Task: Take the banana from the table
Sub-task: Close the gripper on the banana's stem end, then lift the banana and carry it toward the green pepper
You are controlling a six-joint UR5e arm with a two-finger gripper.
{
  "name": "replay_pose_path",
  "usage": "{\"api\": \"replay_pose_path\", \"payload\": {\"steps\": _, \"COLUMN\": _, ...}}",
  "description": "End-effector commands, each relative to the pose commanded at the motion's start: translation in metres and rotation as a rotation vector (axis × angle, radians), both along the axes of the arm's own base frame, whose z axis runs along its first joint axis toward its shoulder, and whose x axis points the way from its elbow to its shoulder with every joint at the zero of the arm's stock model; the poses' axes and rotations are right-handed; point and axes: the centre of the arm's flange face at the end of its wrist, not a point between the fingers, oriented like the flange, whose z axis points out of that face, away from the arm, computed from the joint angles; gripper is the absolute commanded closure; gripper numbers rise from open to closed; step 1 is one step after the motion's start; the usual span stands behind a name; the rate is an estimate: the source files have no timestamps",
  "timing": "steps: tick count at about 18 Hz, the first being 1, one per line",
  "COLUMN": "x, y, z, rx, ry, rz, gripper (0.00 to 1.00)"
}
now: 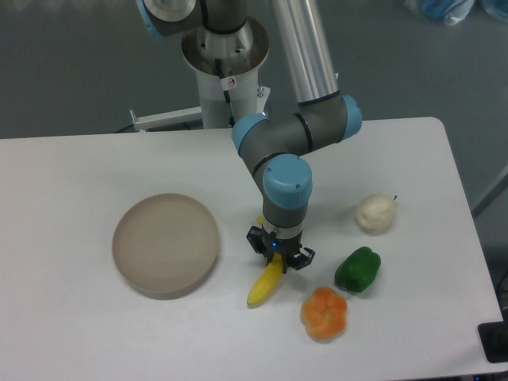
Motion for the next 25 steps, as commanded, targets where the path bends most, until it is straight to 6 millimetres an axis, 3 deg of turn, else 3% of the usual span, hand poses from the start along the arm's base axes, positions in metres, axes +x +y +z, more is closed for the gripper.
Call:
{"api": "replay_pose_path", "payload": {"steps": 4, "x": -0.005, "y": 0.001, "z": 0.016, "rx": 0.023, "ry": 0.019, "rz": -0.003, "gripper": 0.82}}
{"api": "replay_pose_path", "payload": {"steps": 6, "x": -0.011, "y": 0.005, "z": 0.044, "rx": 0.06, "ry": 0.051, "rz": -0.009, "gripper": 0.82}}
{"api": "replay_pose_path", "payload": {"steps": 9, "x": -0.036, "y": 0.007, "z": 0.081, "rx": 0.105, "ry": 0.103, "rz": -0.037, "gripper": 0.82}}
{"api": "replay_pose_path", "payload": {"steps": 14, "x": -0.09, "y": -0.027, "z": 0.13, "rx": 0.116, "ry": 0.169, "rz": -0.092, "gripper": 0.82}}
{"api": "replay_pose_path", "payload": {"steps": 18, "x": -0.131, "y": -0.034, "z": 0.167, "rx": 0.079, "ry": 0.171, "rz": -0.165, "gripper": 0.82}}
{"api": "replay_pose_path", "payload": {"steps": 20, "x": -0.145, "y": -0.039, "z": 0.167, "rx": 0.072, "ry": 0.179, "rz": -0.181, "gripper": 0.82}}
{"api": "replay_pose_path", "payload": {"steps": 25, "x": -0.148, "y": -0.042, "z": 0.17, "rx": 0.075, "ry": 0.184, "rz": -0.175, "gripper": 0.82}}
